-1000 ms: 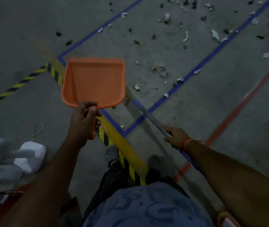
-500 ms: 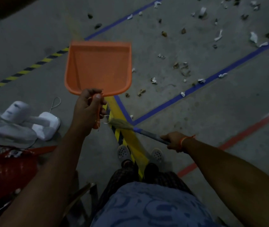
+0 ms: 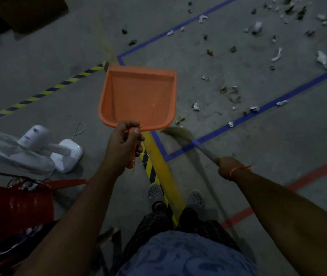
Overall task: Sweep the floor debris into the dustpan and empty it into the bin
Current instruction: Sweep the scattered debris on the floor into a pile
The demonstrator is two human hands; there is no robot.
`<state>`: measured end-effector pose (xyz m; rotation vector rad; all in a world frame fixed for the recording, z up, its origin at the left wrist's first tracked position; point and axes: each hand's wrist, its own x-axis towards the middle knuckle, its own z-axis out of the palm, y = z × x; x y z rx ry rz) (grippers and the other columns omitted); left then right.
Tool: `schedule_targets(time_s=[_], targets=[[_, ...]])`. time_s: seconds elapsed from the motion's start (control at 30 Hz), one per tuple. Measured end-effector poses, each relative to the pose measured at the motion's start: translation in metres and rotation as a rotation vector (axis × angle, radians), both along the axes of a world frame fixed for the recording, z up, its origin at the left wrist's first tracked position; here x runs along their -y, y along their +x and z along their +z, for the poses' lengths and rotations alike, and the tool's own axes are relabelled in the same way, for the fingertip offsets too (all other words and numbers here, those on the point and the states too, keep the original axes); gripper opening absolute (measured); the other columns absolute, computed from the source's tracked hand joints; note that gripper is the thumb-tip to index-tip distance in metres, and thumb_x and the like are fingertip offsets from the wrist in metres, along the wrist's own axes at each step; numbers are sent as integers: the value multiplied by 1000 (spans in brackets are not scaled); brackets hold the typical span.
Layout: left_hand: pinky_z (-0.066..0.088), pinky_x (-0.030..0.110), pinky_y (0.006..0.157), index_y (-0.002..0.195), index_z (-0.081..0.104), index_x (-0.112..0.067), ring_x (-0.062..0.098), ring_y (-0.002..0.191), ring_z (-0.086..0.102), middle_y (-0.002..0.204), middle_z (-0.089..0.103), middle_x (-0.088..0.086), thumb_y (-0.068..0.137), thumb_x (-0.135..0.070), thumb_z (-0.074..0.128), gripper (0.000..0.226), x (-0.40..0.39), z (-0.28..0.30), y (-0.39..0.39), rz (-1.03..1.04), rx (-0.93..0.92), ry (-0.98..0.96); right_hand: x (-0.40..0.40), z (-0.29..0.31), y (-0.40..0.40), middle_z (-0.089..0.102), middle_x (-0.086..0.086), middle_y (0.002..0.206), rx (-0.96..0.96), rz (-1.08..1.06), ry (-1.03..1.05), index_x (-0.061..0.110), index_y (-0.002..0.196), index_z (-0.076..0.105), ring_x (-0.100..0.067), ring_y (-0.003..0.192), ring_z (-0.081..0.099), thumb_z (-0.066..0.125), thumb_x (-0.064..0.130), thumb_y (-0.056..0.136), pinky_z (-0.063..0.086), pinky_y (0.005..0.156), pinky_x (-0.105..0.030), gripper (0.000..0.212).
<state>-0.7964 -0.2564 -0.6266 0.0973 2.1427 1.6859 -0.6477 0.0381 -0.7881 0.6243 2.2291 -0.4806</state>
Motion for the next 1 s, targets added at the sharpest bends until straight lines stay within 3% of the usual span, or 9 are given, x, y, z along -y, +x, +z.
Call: schedule_targets(time_s=[0.17, 0.37, 0.5, 0.6, 0.67, 0.77, 0.87, 0.93, 1.0], targets=[[45, 28, 50, 116, 62, -15, 20, 57, 56, 84, 64, 8, 107, -11, 51, 15, -2, 1, -5, -12, -5, 3, -7, -5, 0, 66, -17, 110, -112, -126, -21, 12, 123, 55, -32, 97, 65, 51, 22, 86, 48, 75, -29, 38], [45, 27, 49, 116, 61, -10, 19, 56, 55, 80, 64, 6, 107, -10, 50, 14, 6, -2, -12, 24, -16, 17, -19, -4, 4, 65, -18, 114, -196, -97, -67, 19, 143, 43, -33, 98, 64, 55, 22, 90, 52, 84, -36, 54], [44, 27, 49, 119, 58, -3, 19, 55, 53, 79, 64, 4, 107, -8, 50, 16, 14, -5, -14, 33, -8, 34, -3, 3, -15, 62, -10, 100, -212, -200, -247, 27, 147, 38, -18, 64, 59, 59, 24, 93, 47, 50, -23, 58], [44, 26, 48, 119, 58, -1, 17, 53, 53, 76, 64, 1, 107, -7, 49, 16, 21, -7, -19, 33, 3, 32, 13, 3, -32, 57, -9, 76, -119, -348, -479, 34, 147, 36, -20, 52, 52, 58, 22, 95, 45, 46, -25, 58], [45, 26, 48, 119, 58, -3, 17, 53, 54, 76, 65, 0, 107, -8, 49, 15, 30, -9, -26, 30, 13, 9, 23, -1, -39, 54, -12, 72, -61, -403, -589, 35, 149, 32, -22, 50, 50, 55, 19, 97, 44, 45, -26, 59], [46, 27, 48, 117, 59, -8, 19, 53, 55, 82, 63, 8, 107, -9, 50, 14, 45, -12, -36, 57, 11, -9, 41, -6, -51, 61, -17, 95, 17, -367, -648, 33, 150, 30, -28, 63, 64, 51, 15, 99, 52, 54, -30, 58], [46, 27, 48, 115, 60, -11, 18, 54, 54, 83, 63, 9, 107, -9, 50, 14, 59, -16, -44, 91, 31, -15, 58, -14, -68, 47, -14, 135, 94, -228, -581, 28, 151, 30, -35, 85, 69, 50, 5, 97, 60, 72, -41, 62], [45, 27, 48, 115, 60, -11, 19, 54, 54, 83, 63, 9, 107, -10, 51, 13, 69, -19, -49, 95, 47, -26, 66, -20, -77, 48, -16, 135, 120, -138, -452, 25, 149, 34, -32, 80, 66, 52, 3, 95, 59, 68, -39, 62], [46, 28, 49, 115, 61, -12, 20, 55, 54, 83, 63, 10, 106, -10, 51, 13, 79, -21, -56, 103, 53, -39, 70, -24, -82, 56, -16, 120, 135, -127, -371, 25, 148, 38, -25, 68, 61, 52, 6, 94, 53, 56, -33, 58]])
